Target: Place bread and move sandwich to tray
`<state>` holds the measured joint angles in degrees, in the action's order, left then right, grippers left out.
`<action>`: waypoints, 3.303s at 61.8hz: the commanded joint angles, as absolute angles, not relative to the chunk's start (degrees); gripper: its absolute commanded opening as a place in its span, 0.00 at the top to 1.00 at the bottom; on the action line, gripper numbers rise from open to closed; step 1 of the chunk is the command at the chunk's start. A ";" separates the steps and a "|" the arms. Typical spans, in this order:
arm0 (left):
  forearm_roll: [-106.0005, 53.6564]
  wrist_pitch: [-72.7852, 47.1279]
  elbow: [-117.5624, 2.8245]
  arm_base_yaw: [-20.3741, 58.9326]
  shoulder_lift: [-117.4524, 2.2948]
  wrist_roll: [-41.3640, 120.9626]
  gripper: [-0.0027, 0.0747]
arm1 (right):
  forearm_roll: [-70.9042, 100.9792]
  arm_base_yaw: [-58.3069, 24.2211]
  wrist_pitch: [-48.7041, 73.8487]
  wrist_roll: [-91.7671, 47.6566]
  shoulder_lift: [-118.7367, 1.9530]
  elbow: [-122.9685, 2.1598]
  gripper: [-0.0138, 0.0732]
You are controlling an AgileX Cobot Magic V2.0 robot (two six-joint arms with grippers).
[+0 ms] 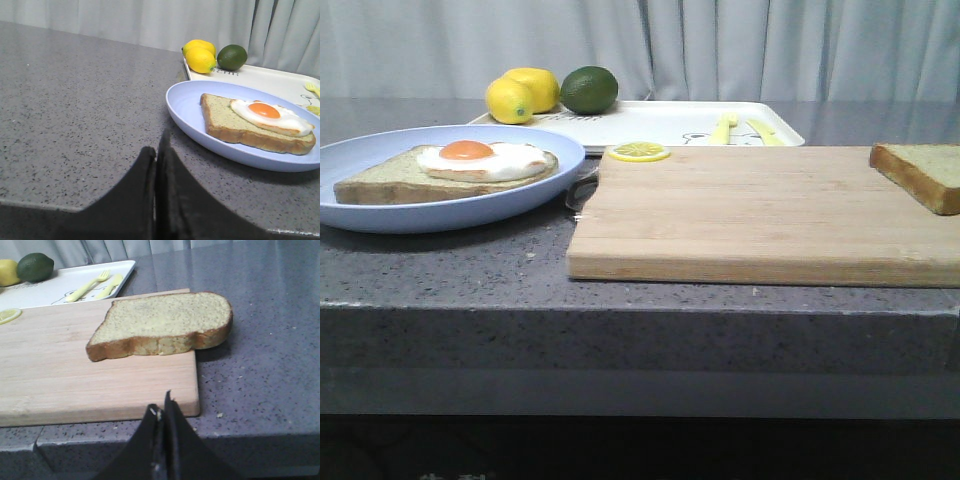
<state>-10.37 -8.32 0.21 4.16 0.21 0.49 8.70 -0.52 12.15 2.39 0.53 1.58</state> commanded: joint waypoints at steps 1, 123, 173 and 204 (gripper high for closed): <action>-10.67 -3.61 0.33 4.52 1.48 0.00 0.99 | 8.14 -0.15 7.30 1.95 1.59 1.39 0.92; -5.08 -9.74 -26.40 4.31 -23.99 0.39 0.99 | 8.58 -0.15 20.52 1.78 -24.54 -30.25 0.92; -4.87 -6.37 -28.19 4.31 -29.36 0.39 0.15 | 10.13 -0.15 17.74 1.78 -28.50 -30.38 0.09; -4.87 -5.53 -28.19 4.31 -29.36 0.39 0.29 | 10.79 11.37 27.46 2.47 -54.14 -49.17 0.09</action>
